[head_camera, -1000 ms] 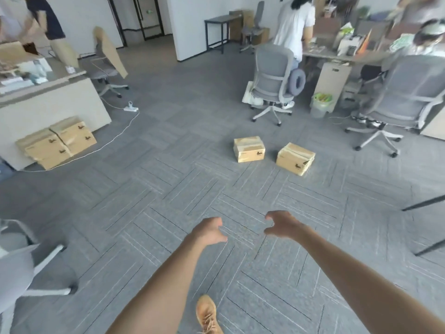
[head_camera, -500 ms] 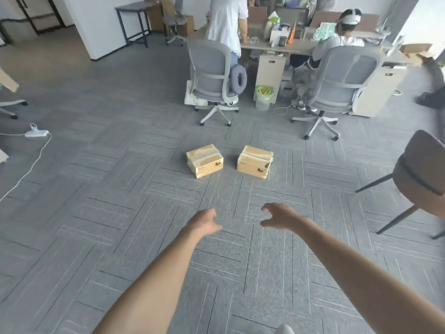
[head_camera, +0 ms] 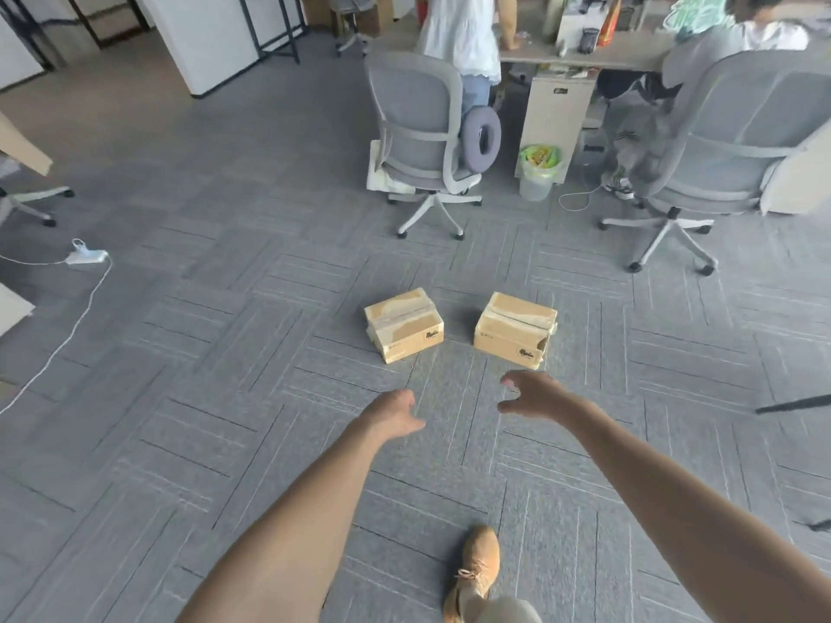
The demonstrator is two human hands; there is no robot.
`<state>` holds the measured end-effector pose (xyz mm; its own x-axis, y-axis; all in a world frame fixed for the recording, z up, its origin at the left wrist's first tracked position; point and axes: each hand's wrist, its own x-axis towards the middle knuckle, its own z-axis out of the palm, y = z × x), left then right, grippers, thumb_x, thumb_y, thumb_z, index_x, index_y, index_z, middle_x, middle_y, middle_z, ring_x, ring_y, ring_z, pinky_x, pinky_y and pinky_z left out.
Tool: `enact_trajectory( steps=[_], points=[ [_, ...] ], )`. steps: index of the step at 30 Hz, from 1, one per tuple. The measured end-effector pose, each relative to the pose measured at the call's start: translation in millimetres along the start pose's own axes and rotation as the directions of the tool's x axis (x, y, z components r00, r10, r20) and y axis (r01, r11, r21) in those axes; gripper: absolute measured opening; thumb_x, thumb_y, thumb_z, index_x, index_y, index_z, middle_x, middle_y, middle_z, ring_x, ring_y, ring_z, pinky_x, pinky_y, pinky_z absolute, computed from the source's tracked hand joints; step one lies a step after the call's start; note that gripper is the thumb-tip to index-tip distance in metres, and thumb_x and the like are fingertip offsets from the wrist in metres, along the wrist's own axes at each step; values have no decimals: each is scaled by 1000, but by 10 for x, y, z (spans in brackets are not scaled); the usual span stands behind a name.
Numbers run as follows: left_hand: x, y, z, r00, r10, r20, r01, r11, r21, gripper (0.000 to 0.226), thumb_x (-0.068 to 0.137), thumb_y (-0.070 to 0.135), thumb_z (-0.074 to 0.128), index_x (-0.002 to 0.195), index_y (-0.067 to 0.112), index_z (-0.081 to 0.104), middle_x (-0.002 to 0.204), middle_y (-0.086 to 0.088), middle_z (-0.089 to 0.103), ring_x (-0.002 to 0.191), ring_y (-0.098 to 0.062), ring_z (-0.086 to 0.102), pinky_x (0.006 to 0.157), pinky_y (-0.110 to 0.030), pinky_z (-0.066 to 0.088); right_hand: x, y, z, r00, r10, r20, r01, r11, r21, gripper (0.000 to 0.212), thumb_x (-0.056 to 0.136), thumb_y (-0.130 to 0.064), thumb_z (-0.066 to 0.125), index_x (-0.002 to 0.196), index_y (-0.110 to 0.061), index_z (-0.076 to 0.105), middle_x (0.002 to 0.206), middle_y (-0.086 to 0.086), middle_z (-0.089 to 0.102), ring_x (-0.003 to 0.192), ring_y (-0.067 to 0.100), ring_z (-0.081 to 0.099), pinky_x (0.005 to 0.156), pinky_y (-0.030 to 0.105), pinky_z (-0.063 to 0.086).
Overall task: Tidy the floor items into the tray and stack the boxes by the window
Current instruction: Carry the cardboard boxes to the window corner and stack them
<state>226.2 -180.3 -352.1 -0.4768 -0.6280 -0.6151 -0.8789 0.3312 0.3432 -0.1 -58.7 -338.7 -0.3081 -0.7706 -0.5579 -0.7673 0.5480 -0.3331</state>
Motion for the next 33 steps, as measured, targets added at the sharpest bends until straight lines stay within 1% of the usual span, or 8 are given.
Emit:
enact_trajectory(
  steps=[6,11,16,20,24,28,31,33],
  points=[
    [936,203,-594,998,-61,16,62,995,-84,56,88,34,64,139,16,47,141,-6,50,123,-23,53,97,-35,46,1210,-98,-720,996,-51,73,55,997,-52,61,88,-38,69,141,-14,49,140,7,55,127,25,51,100,35,43],
    [1665,186,-999,992,-119,37,123,980,-156,55,89,34,64,137,12,49,137,-8,53,119,-24,55,92,-32,47,2128,-251,-1105,987,-87,139,94,994,-48,60,89,-37,69,141,-15,49,142,6,55,129,24,51,100,33,41],
    [2483,142,-1450,989,-122,80,135,974,-180,58,89,34,62,139,11,46,140,-10,50,124,-25,52,102,-41,45,3029,-430,-1416,981,-64,184,70,997,-26,60,87,-37,70,140,-15,50,141,6,55,128,23,51,102,34,41],
    [3294,56,-1792,991,-116,71,130,962,-242,57,90,33,61,140,10,45,139,-10,52,121,-25,54,100,-39,46,3843,-588,-1628,982,-40,185,43,999,-8,57,87,-35,71,137,-15,53,139,7,56,125,25,53,97,33,41],
    [4078,-134,-1966,984,-156,83,174,941,-289,56,89,35,61,138,14,46,133,-9,55,116,-25,57,96,-39,50,4686,-694,-1658,981,-25,190,20,999,31,55,88,-32,71,136,-11,53,135,8,60,120,25,56,83,25,37],
    [4658,-323,-1896,973,-207,105,229,935,-273,57,90,34,59,142,15,42,137,-10,54,117,-27,58,96,-41,50,5378,-693,-1561,963,15,267,-52,990,133,59,88,-30,72,140,-10,50,138,10,57,124,25,55,96,30,40],
    [5066,-487,-1691,958,-247,143,278,923,-267,60,92,30,59,145,14,37,133,-10,57,109,-27,62,89,-38,52,5893,-578,-1349,943,24,333,-81,984,160,58,88,-32,72,138,-12,51,136,10,58,123,25,56,92,28,38],
    [5400,-649,-1486,943,-300,145,330,901,-281,61,92,27,61,145,12,37,134,-11,56,111,-26,61,89,-35,50,6301,-448,-1151,937,33,348,-99,980,174,58,87,-33,72,137,-12,52,136,11,58,122,25,56,95,31,40]
  ],
)
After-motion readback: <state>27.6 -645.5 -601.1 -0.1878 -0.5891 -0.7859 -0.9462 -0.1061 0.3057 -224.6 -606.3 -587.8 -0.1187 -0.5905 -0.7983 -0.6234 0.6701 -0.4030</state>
